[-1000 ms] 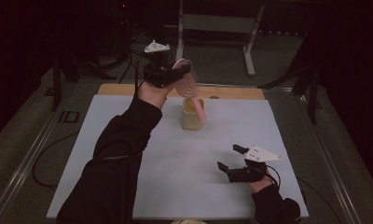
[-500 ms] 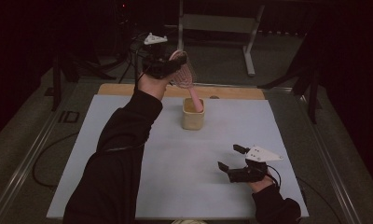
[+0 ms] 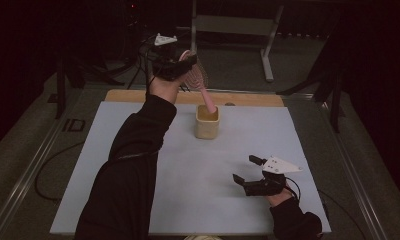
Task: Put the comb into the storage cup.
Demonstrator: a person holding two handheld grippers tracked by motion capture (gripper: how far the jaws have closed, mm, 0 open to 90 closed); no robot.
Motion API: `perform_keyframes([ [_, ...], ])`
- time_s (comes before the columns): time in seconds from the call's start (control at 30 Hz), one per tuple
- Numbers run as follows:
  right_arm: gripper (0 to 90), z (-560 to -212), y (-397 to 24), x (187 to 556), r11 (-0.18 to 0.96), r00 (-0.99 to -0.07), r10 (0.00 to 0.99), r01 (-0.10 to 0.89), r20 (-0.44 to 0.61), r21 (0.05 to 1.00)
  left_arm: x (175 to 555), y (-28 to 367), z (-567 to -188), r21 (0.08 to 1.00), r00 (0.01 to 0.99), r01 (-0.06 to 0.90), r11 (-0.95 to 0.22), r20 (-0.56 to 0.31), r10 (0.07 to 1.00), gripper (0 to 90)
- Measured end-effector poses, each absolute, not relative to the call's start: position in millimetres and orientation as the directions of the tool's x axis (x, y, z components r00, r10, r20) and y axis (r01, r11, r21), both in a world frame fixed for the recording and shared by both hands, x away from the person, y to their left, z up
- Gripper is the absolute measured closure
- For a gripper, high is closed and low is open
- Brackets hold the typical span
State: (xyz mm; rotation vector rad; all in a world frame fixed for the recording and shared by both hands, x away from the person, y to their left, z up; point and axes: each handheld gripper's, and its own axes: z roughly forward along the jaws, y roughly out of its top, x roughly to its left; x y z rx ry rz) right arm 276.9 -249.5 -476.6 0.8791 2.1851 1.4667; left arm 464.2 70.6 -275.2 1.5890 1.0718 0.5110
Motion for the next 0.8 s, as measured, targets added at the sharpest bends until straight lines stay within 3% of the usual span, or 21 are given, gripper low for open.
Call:
perform_keyframes([
  [0.33,9.1,-476.1,-250.1,276.8,0.261,-0.739,0.672,0.293,0.045,0.920,466.3,63.1,-288.5,0.937,0.489,0.348,-0.030,-0.154,0.859,66.5],
  [0.8,9.2,-475.7,-250.3,275.7,0.258,-0.739,0.672,0.290,0.045,0.922,472.0,57.2,-313.1,0.925,0.481,0.379,-0.026,-0.173,0.859,66.4],
])
